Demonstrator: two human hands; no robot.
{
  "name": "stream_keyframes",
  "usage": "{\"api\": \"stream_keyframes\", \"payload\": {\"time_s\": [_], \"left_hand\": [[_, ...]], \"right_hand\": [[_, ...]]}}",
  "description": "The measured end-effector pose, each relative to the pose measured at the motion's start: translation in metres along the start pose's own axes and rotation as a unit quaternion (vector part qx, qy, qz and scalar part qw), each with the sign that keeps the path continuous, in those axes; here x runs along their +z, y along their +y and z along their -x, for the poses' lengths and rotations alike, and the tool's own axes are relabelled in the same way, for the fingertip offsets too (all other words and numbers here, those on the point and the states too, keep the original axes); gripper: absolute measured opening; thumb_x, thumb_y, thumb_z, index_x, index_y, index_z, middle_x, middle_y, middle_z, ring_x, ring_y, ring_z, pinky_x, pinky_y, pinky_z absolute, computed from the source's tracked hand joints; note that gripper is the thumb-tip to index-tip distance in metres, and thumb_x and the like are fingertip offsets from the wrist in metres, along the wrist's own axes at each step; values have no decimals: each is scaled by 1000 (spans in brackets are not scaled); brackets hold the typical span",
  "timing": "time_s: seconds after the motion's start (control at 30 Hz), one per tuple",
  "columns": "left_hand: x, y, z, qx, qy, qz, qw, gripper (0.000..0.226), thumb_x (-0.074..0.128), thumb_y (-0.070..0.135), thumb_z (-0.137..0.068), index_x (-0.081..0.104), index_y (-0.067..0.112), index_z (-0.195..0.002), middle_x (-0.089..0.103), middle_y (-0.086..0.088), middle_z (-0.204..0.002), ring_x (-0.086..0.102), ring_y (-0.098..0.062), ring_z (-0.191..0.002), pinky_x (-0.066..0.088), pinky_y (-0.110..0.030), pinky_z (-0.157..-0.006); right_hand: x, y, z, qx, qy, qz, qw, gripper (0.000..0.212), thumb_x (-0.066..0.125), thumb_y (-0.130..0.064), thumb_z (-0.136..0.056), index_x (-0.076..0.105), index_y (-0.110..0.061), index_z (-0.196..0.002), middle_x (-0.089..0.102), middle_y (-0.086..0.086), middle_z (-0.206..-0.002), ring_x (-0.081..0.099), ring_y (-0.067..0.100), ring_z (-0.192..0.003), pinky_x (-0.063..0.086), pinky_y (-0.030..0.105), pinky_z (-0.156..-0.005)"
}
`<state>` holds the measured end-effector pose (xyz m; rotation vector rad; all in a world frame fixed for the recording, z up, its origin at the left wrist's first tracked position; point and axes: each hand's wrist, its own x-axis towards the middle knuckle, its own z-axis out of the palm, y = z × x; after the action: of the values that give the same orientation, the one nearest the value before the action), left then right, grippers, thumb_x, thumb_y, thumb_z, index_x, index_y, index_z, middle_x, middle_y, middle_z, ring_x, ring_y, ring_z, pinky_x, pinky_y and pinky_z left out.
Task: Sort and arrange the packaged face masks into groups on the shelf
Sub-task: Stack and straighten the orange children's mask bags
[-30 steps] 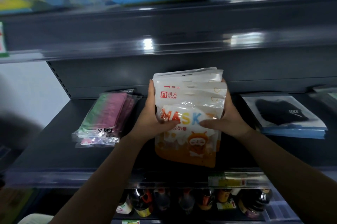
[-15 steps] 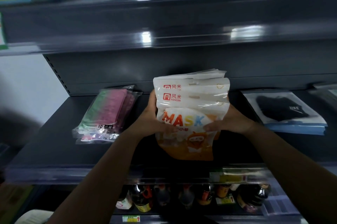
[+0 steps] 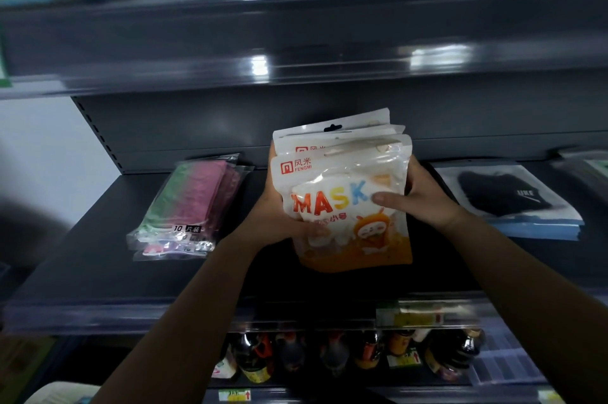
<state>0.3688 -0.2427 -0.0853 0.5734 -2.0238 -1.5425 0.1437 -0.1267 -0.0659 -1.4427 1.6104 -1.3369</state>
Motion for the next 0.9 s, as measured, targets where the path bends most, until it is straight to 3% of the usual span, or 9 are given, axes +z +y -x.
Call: {"api": "stream_keyframes", "payload": {"time_s": [0.1, 0.23, 0.33, 0.4, 0.5, 0.7, 0.8, 0.87, 0.9], "left_hand": [[4, 1, 3, 19, 28, -8, 999, 100, 73, -22, -62, 17, -5, -144, 53, -12, -129, 61, -10, -114, 53, -14, -75], [5, 5, 0, 53, 53, -10, 997, 131, 75, -22, -60, -15, 15, -148, 37, 3, -141, 50, 4, -121, 51, -16, -83], [10, 6, 0, 61, 47, -1, 997, 129, 72, -24, -62, -16, 16, -147, 40, 7, -134, 52, 8, -116, 51, -14, -80], [13, 8, 0, 60, 45, 14, 997, 124, 69, -25, -64, -12, 18, -148, 43, 5, -132, 55, 7, -113, 53, -15, -77], [15, 15, -5, 57, 42, 38, 997, 118, 71, -20, -66, 0, 29, -147, 47, 3, -133, 58, -6, -116, 55, -24, -79], [13, 35, -29, 13, 63, 45, 997, 93, 72, -10, -69, 23, 35, -134, 56, 4, -123, 62, -8, -107, 56, -21, -77], [7, 48, -50, -90, 83, 21, 992, 54, 70, 5, -79, 42, 31, -117, 59, 9, -106, 61, -6, -94, 52, -16, -65], [0, 52, -65, -204, 63, 30, 976, 26, 69, 26, -82, 54, 31, -103, 65, 5, -102, 63, -16, -97, 52, -28, -73], [-4, 50, -73, -255, 49, 36, 965, 25, 68, 35, -81, 58, 29, -104, 67, 0, -106, 63, -22, -102, 52, -34, -82]], "right_hand": [[-2, 5, 2, 22, -48, -9, 999, 71, 82, -9, -66, 44, -21, -124, 61, -12, -110, 63, 2, -103, 52, 13, -74], [-6, 4, 7, 39, -131, 44, 990, 106, 90, -29, -44, 39, -13, -135, 56, -8, -124, 57, -1, -114, 51, 20, -93], [-5, 12, 6, 36, -106, -9, 994, 96, 85, 5, -54, 34, -2, -136, 59, -4, -117, 62, -1, -106, 54, 18, -79], [1, 16, 8, 36, -72, -45, 996, 92, 78, 17, -57, 34, -1, -136, 63, -5, -109, 65, -1, -99, 53, 16, -73], [3, 18, 8, 44, -36, -106, 993, 90, 80, 14, -55, 38, -8, -131, 70, -5, -99, 68, 2, -93, 55, 18, -69], [-2, -9, 0, 77, -13, -161, 984, 67, 72, 4, -69, 48, -15, -129, 69, 2, -110, 69, 18, -98, 58, 29, -77], [-10, -17, -21, 135, -36, -191, 972, 46, 70, -7, -71, 59, -13, -114, 74, 3, -93, 71, 20, -86, 59, 29, -72], [-15, -18, -41, 208, -66, -211, 953, 25, 67, -19, -75, 64, -13, -99, 75, 4, -81, 71, 20, -74, 59, 31, -68], [-18, -16, -51, 240, -66, -212, 945, 18, 62, -23, -80, 64, -13, -95, 75, 5, -78, 71, 20, -70, 58, 31, -68]]}}
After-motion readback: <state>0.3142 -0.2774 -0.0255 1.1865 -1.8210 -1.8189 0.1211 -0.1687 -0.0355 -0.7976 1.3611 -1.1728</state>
